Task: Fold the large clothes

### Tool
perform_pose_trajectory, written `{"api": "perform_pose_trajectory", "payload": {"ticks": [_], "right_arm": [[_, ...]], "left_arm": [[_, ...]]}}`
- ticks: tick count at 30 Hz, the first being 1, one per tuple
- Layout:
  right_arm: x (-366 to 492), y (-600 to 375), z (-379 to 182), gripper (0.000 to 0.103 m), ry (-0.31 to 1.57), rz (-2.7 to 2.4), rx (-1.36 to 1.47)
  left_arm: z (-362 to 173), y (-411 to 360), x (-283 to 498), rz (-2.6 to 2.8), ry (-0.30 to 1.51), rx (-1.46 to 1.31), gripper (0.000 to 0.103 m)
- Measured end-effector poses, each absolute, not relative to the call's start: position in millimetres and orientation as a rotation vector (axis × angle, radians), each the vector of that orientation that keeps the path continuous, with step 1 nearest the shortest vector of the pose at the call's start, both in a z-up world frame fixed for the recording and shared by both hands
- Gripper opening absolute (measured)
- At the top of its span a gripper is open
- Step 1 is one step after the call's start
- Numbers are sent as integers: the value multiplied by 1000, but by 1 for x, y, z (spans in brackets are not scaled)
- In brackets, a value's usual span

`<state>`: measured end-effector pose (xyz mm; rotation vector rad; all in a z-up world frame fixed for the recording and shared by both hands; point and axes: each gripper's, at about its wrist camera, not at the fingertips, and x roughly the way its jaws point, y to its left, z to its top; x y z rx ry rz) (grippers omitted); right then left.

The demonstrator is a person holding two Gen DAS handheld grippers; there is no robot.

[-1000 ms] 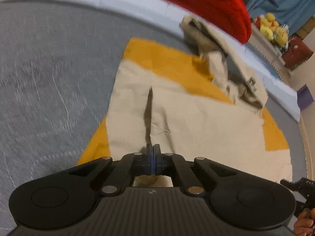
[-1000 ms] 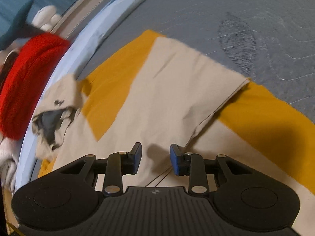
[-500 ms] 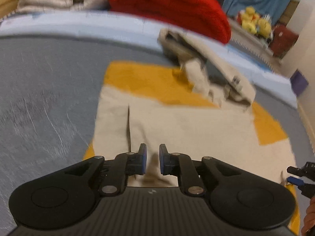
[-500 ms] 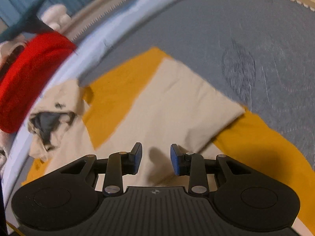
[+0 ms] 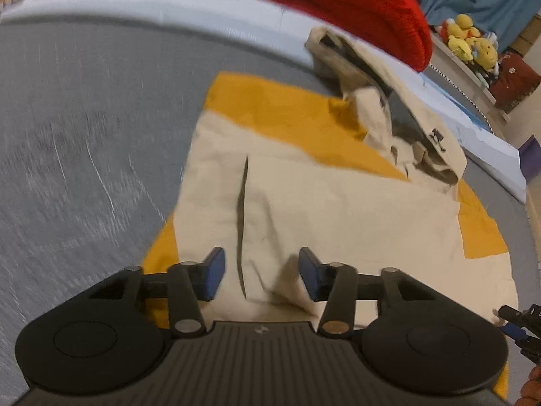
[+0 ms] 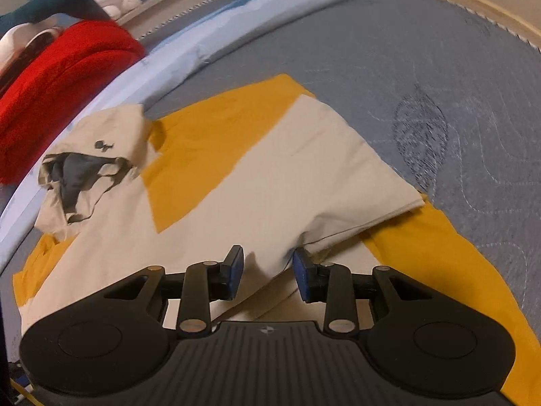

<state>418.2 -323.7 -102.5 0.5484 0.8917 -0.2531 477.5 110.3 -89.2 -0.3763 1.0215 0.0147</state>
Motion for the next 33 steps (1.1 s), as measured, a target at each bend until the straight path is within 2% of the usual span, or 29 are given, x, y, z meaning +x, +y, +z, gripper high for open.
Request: {"api": "perform_pose_trajectory", "payload": {"ticks": [1, 2, 3, 7, 10, 13, 15, 17, 19, 22, 24, 25, 28, 30, 33], "right_arm": [[418, -320, -100, 35, 879, -244, 528], [418, -319, -99, 35, 867, -234, 513], [418, -318, -98, 36, 857, -224, 502], [422, -320, -100, 38, 849, -198, 502], [426, -320, -107, 38, 874, -194, 488], [430, -329, -124, 38, 967, -217, 553], [427, -333, -127, 39, 994, -283, 556], [426, -327, -114, 39, 949, -293, 496], [422, -320, -97, 39, 872, -296, 441], [417, -307, -81, 39, 771, -305, 345], [418, -304, -80, 39, 747, -307, 327], [419, -304, -82, 39, 749, -290, 341], [434, -314, -108, 41, 869, -199, 433], [438, -326, -127, 41, 951, -208, 518], [443, -331, -130, 40, 973, -214, 508]], "left_arm": [[-92, 110, 478, 3, 1030, -387, 25], [-92, 108, 477, -6, 1026, -379, 5], [-91, 105, 478, -8, 1011, -356, 0], [-59, 100, 471, 14, 915, -309, 0], [-51, 94, 465, 90, 928, -235, 0], [-60, 88, 465, 150, 977, -165, 1], [-52, 81, 464, 152, 914, -115, 5], [-42, 79, 458, 109, 863, -108, 12], [-41, 73, 460, 60, 849, -122, 15], [-60, 71, 467, 12, 933, -171, 17], [-79, 74, 475, 15, 1029, -200, 29], [-87, 76, 478, 25, 1070, -208, 29], [-84, 76, 475, 33, 1058, -207, 29], [-73, 71, 474, 7, 1011, -184, 35], [-68, 66, 474, 9, 987, -158, 38]]}}
